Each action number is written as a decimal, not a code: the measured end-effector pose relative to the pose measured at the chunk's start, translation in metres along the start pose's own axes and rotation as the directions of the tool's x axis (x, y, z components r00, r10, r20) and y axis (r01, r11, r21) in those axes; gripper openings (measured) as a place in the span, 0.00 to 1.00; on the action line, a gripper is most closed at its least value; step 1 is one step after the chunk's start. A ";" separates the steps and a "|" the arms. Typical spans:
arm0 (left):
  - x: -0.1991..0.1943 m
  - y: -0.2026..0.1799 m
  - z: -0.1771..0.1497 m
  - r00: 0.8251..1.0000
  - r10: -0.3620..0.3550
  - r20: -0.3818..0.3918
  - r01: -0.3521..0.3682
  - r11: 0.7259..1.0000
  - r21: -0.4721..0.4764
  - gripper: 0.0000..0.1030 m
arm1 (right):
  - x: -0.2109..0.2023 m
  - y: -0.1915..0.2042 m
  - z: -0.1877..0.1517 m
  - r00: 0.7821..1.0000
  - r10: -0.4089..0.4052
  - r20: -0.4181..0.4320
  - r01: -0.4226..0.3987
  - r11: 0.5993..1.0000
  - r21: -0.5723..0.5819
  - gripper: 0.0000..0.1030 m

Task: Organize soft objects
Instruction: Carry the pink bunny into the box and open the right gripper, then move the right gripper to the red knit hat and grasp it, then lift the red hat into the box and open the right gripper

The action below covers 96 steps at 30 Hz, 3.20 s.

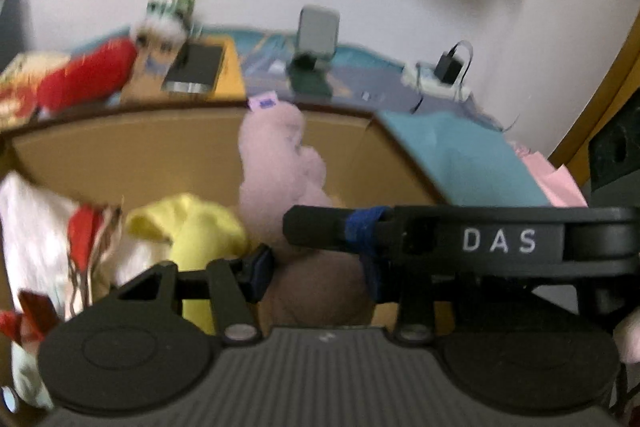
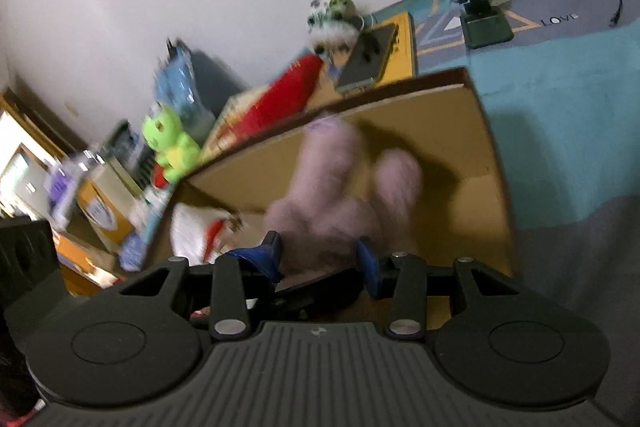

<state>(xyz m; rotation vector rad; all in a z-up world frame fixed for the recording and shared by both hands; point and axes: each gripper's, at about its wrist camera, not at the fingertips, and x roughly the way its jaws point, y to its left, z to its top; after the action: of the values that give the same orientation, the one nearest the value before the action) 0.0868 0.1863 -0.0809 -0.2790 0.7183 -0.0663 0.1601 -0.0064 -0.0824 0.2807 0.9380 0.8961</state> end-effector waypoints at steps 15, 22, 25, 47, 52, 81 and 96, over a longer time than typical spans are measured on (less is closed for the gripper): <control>0.006 0.020 -0.014 0.991 -0.002 -0.131 -0.002 1.000 -0.024 0.52 | 0.013 0.011 -0.011 0.999 -0.036 -0.038 0.036 0.999 0.002 0.26; -0.024 0.008 -0.013 0.996 0.040 -0.074 -0.038 0.999 0.032 0.59 | -0.010 0.024 -0.017 1.000 -0.013 0.026 0.014 1.000 -0.017 0.26; -0.038 0.002 -0.014 0.997 0.059 -0.056 -0.057 0.998 0.039 0.61 | -0.025 0.026 -0.020 0.999 0.018 0.051 -0.018 1.000 -0.015 0.26; -0.077 -0.138 -0.071 0.997 0.005 -0.082 0.012 0.978 0.210 0.64 | -0.142 -0.039 -0.087 0.981 -0.008 0.193 0.004 1.000 0.025 0.26; -0.054 -0.183 -0.088 0.986 -0.063 -0.154 0.099 0.965 0.243 0.64 | -0.181 -0.078 -0.112 0.977 -0.091 0.193 0.074 0.993 0.094 0.26; 0.058 -0.326 -0.123 0.948 -0.130 -0.291 0.255 0.856 0.449 0.53 | -0.235 -0.243 -0.154 0.976 -0.153 0.158 0.038 0.825 0.563 0.27; 0.014 -0.338 -0.095 0.936 -0.300 -0.187 0.353 0.811 0.466 0.53 | -0.288 -0.179 -0.129 0.953 -0.110 0.283 -0.033 0.890 0.455 0.27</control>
<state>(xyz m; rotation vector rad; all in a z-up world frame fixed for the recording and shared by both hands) 0.0470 -0.1622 -0.0649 0.1000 0.7260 -0.5939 0.0749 -0.3587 -0.0933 0.7802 0.8534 0.5616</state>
